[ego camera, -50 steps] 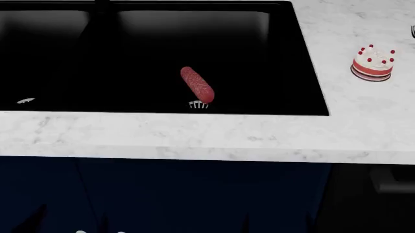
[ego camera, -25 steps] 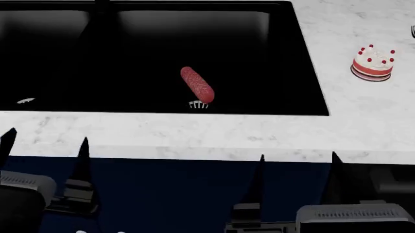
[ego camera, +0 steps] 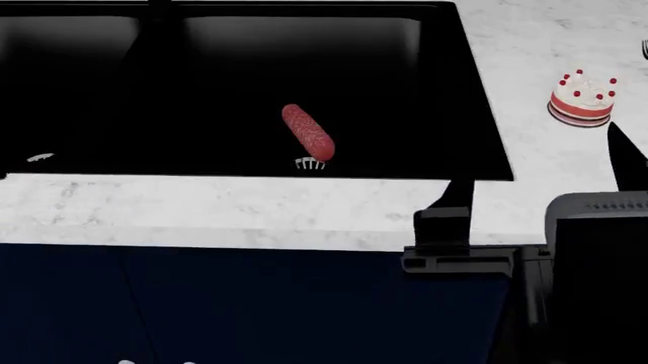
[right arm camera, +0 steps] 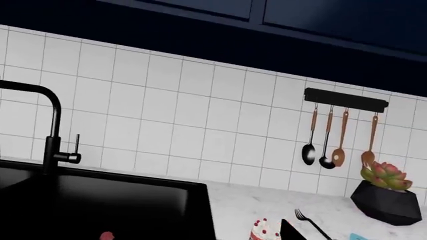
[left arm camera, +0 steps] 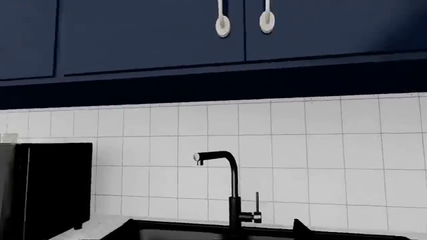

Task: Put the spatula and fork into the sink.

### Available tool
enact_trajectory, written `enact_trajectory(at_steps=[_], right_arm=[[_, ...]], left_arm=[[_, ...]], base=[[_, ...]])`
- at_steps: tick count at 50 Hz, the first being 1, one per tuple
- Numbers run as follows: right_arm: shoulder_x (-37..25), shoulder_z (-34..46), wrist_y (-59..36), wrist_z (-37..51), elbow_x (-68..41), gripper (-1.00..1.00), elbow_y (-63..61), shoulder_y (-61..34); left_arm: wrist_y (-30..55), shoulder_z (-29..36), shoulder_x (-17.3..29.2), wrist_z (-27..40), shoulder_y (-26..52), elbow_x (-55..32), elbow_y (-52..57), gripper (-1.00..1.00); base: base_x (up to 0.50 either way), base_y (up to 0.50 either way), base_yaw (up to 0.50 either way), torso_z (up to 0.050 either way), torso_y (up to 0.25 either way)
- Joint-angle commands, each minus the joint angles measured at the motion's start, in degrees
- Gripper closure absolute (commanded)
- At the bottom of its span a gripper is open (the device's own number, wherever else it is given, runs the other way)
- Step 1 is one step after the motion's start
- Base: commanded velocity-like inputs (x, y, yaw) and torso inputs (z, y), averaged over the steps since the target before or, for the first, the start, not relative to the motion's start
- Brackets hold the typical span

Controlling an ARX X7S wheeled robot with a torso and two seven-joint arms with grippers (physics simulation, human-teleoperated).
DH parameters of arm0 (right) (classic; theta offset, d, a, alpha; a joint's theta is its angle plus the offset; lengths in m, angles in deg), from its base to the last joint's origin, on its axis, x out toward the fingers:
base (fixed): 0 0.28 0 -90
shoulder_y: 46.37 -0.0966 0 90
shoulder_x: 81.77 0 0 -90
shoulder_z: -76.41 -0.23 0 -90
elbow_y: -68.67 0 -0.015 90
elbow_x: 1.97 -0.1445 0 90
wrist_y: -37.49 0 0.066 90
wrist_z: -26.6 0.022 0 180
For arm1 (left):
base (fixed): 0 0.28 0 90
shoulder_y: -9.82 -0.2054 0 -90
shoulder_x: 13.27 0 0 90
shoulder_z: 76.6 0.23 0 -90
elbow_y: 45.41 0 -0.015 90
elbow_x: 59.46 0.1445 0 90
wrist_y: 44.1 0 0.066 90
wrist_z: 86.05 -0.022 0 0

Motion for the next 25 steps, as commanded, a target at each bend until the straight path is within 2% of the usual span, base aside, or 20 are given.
enact_trajectory(at_steps=[1,4,7,9,10,11,12,13,14,16,17,18,19,21,22,23,25], right_arm=[[-1.35,-4.73,-14.01,-1.25,-3.67,-1.00,-4.26,-10.29],[-1.45,-6.03,-17.82,-1.89,-5.12,-1.00,-4.83,-13.81],[-2.10,-6.81,-20.76,-1.75,-6.55,-1.00,-5.11,-16.88],[-2.44,-7.44,-21.65,-1.34,-6.93,-1.00,-4.81,-18.74],[-2.48,-7.59,-22.01,-1.05,-7.04,-1.00,-4.70,-19.21],[-2.57,-7.85,-22.79,-0.78,-7.19,-1.00,-4.45,-20.24],[-3.01,-7.45,-22.92,-0.52,-7.38,-1.00,-4.36,-20.82],[-3.15,-7.45,-23.18,-0.43,-7.72,-1.00,-4.18,-21.33],[-3.35,-7.40,-23.30,-0.24,-8.06,-1.00,-4.03,-21.69],[-3.66,-7.46,-23.53,0.29,-9.05,-1.00,-3.41,-22.53],[-3.73,-7.61,-23.54,0.78,-9.59,-1.00,-3.00,-22.96],[-3.43,-8.21,-23.50,0.75,-10.29,-1.00,-2.60,-23.22],[-3.42,-8.26,-23.25,0.93,-10.51,-1.00,-2.14,-23.39],[-3.61,-8.13,-23.22,1.35,-10.88,-1.00,-1.23,-23.83],[-3.84,-8.16,-23.48,1.64,-11.37,-1.00,-0.64,-24.57],[-4.17,-8.45,-23.62,2.29,-12.38,-1.00,0.15,-25.40],[-4.80,-9.62,-23.66,4.14,-15.51,-1.00,1.80,-26.90]], left_arm=[[8.95,-11.55,2.39,6.93,4.91,-5.52,8.66,-1.00],[7.89,-16.14,6.60,15.14,1.71,-18.46,8.65,-1.00],[7.99,-16.07,13.62,23.51,-0.15,-25.88,8.63,-1.00],[8.56,-19.82,13.44,26.43,0.12,-31.63,8.58,-1.00],[9.04,-19.24,14.43,28.70,0.33,-32.74,8.57,-1.00],[10.01,-15.29,17.73,31.53,0.47,-31.47,8.54,-1.00],[14.19,-15.74,17.19,34.13,2.22,-31.88,8.07,-1.00],[14.94,-19.23,14.99,34.38,3.75,-33.91,8.21,-1.00],[9.79,-20.79,13.91,34.56,3.02,-33.41,8.47,-1.00],[23.13,-16.82,17.56,42.67,8.65,-36.60,8.50,-1.00],[26.16,-16.88,16.91,45.05,10.60,-37.93,8.27,-1.00],[25.67,-15.23,17.94,45.43,11.25,-38.65,8.20,-1.00],[25.18,-17.71,15.97,43.83,11.75,-40.61,6.95,-1.00],[22.24,-16.98,16.46,41.94,11.35,-41.07,5.74,-1.00],[22.68,-15.49,16.97,43.06,12.10,-40.22,4.83,-1.00],[20.59,-13.72,18.28,41.26,12.03,-40.31,4.22,-1.00],[19.60,-12.45,17.90,42.17,12.29,-39.19,2.79,-1.00]], base=[[0.00,0.00,0.00,0.000,0.000],[0.00,0.00,0.00,0.000,0.000],[0.00,0.00,0.00,0.000,0.000],[0.00,0.00,0.00,0.000,0.000],[0.00,0.00,0.00,0.000,0.000],[0.00,0.00,0.00,0.000,0.000],[0.00,0.00,0.00,0.000,0.000],[0.00,0.00,0.00,0.000,0.000],[0.00,0.00,0.00,0.000,0.000],[0.00,0.00,0.00,0.000,0.000],[0.00,0.00,0.00,0.000,0.000],[0.00,0.00,0.00,0.000,0.000],[0.00,0.00,0.00,0.000,0.000],[0.00,0.00,0.00,0.000,0.000],[0.00,0.00,0.00,0.000,0.000],[0.00,0.00,0.00,0.000,0.000],[0.00,0.00,0.00,0.000,0.000]])
